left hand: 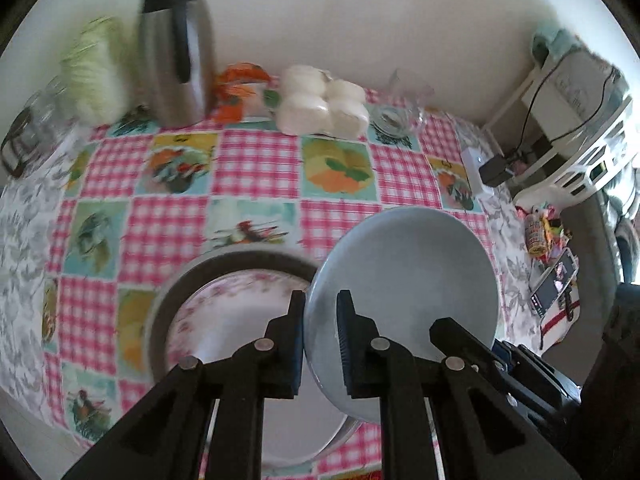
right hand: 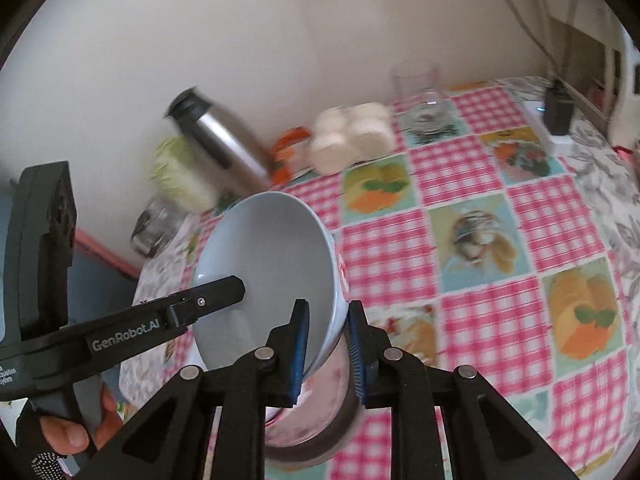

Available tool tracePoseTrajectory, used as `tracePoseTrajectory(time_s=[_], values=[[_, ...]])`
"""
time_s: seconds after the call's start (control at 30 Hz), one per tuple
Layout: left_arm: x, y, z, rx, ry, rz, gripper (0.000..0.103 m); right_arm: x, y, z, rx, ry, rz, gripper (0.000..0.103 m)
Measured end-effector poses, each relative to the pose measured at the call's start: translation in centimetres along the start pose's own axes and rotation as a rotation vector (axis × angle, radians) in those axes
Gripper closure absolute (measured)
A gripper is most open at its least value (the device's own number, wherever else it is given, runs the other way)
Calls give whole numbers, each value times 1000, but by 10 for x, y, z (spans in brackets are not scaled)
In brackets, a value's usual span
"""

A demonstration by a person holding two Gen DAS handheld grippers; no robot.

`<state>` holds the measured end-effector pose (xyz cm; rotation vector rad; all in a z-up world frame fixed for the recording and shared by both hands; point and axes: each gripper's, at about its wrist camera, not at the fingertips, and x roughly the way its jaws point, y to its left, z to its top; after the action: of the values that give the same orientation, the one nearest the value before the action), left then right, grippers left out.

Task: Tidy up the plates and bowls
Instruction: 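Carry the pale blue bowl with both grippers and lower it onto the white bowl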

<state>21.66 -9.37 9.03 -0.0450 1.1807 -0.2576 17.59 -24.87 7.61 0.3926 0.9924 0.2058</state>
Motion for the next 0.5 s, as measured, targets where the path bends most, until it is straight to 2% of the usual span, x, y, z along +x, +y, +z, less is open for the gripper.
tracePoseTrajectory(time_s=[0.2, 0.5], values=[[-18, 34, -21, -38, -26, 12, 88, 8, 43, -21, -94, 56, -26, 82], [-7, 56, -47, -73, 12, -6, 88, 28, 60, -42, -161, 131, -116, 82]])
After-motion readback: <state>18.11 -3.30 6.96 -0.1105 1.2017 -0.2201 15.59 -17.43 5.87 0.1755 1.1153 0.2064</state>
